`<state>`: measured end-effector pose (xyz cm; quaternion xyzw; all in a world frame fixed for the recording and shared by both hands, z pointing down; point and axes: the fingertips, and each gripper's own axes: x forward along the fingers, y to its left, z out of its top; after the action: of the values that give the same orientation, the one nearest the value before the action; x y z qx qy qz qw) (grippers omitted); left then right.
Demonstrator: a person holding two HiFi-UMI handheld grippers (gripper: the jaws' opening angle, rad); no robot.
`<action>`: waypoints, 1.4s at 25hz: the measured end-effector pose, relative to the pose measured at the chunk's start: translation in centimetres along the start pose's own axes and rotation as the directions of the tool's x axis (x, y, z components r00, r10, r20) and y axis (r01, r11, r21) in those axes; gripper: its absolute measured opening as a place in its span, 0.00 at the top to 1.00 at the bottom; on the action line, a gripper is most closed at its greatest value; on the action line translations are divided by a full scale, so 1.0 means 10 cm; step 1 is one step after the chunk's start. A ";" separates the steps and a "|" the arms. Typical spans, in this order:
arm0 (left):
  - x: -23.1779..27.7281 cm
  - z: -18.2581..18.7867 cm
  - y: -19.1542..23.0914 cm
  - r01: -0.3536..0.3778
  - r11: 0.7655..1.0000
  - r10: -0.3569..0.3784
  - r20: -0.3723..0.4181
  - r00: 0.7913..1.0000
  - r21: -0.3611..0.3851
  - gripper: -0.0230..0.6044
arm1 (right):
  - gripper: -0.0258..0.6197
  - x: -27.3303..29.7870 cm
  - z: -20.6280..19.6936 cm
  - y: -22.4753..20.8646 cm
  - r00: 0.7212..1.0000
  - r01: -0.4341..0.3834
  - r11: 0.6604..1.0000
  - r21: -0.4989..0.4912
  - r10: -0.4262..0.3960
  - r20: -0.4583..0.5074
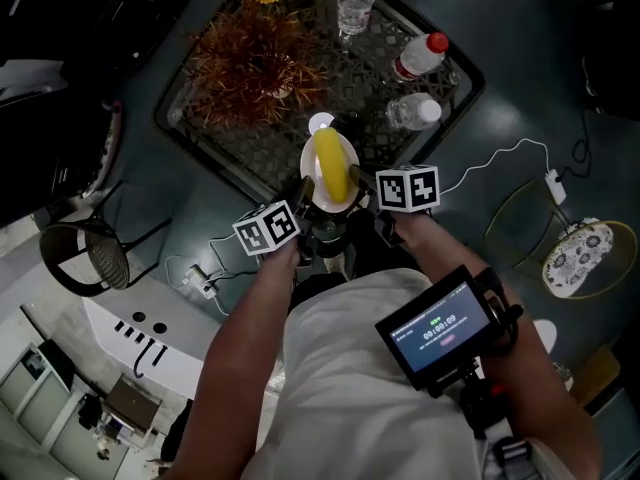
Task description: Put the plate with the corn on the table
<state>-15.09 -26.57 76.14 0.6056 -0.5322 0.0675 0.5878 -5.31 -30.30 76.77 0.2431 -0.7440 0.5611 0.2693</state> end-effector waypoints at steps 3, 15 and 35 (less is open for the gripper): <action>0.04 0.08 0.05 -0.018 1.000 0.018 0.002 1.000 0.014 0.91 | 0.89 0.08 0.08 0.01 1.000 0.002 1.000 -0.013 -0.002 0.015; 0.31 0.30 0.13 -0.054 0.996 0.054 0.001 0.999 0.066 0.91 | 0.89 0.26 0.31 -0.16 0.996 0.074 0.997 -0.037 -0.072 0.050; 0.48 0.43 0.18 -0.139 0.979 0.139 0.008 0.990 0.151 0.90 | 0.86 0.35 0.44 -0.20 0.967 0.255 0.941 -0.223 -0.241 0.087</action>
<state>-16.70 -32.23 79.41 0.6096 -0.5659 0.1494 0.5346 -7.09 -35.32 79.55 0.3179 -0.7757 0.4243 0.3424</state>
